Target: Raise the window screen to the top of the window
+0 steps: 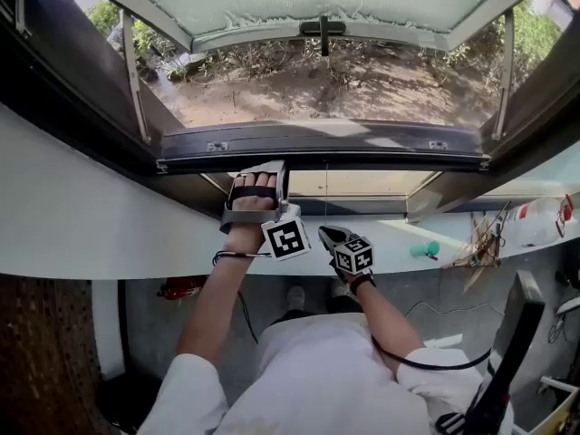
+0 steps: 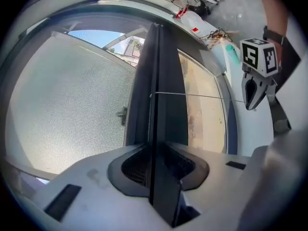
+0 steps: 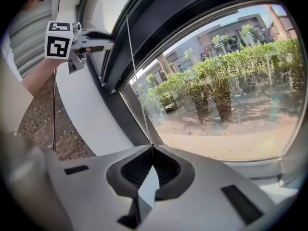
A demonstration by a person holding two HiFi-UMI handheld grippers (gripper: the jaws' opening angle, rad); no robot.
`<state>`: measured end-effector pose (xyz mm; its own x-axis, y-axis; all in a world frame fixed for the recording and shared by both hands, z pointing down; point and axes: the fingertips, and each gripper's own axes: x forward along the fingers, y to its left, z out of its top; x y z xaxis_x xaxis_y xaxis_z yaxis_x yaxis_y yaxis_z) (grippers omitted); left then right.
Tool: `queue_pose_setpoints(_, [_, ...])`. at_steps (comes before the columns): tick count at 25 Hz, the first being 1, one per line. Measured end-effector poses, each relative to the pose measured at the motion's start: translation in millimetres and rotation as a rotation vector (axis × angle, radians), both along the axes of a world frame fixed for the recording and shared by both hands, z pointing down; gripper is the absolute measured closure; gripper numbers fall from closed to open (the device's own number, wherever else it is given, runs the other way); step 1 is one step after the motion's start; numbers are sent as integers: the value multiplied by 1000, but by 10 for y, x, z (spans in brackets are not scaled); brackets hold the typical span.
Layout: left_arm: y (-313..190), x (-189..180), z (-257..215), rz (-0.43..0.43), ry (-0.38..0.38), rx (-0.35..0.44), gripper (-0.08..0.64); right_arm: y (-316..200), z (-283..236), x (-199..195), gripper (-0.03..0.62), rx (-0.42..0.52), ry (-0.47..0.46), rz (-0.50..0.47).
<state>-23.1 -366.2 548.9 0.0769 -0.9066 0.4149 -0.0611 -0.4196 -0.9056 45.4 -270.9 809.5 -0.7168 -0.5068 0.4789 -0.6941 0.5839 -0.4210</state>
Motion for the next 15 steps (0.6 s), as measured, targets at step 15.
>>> queue_pose_setpoints(15, [-2, 27, -11, 65, 41, 10, 491, 230, 625, 73, 601, -128, 76, 48])
